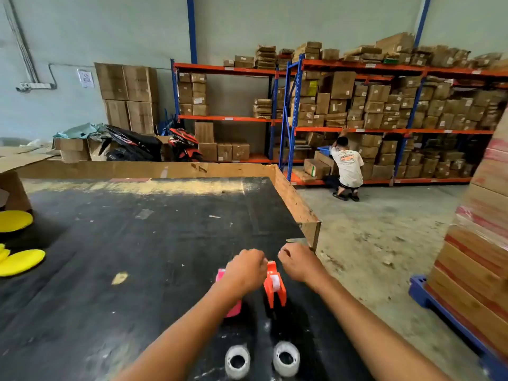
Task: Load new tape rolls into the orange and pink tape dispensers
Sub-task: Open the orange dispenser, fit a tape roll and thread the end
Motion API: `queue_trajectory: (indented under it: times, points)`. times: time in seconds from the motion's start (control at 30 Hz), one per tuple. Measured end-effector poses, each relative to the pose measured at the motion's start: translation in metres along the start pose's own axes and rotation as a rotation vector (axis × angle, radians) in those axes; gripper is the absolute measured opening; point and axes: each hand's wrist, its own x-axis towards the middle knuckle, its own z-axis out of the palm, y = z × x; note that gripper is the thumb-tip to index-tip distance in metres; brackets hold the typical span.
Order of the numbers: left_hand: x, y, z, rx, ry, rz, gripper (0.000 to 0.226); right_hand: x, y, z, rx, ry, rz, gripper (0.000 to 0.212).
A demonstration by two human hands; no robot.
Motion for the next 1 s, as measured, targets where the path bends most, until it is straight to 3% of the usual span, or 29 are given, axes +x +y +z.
queue_trajectory:
  times: [0.2,0.37,0.53,0.8,1.0]
  points:
    - [-0.011,0.005,0.036,-0.261,-0.117,-0.198,0.035,-0.03,0.024,0.029,0.177,-0.112,0.092,0.044]
    - [-0.022,0.008,0.043,-0.648,0.073,-0.301,0.035,-0.046,0.025,0.038,0.45,0.012,0.008,0.018]
    - [-0.033,0.01,0.032,-1.021,0.241,-0.327,0.022,-0.06,0.005,0.023,0.707,0.107,-0.029,0.022]
    - [-0.049,-0.001,0.018,-1.192,0.223,-0.234,0.022,-0.075,-0.015,0.006,0.876,-0.052,-0.099,0.039]
    - [-0.067,0.006,0.009,-1.1,0.263,-0.046,0.032,-0.082,-0.034,0.004,0.902,-0.07,-0.075,0.037]
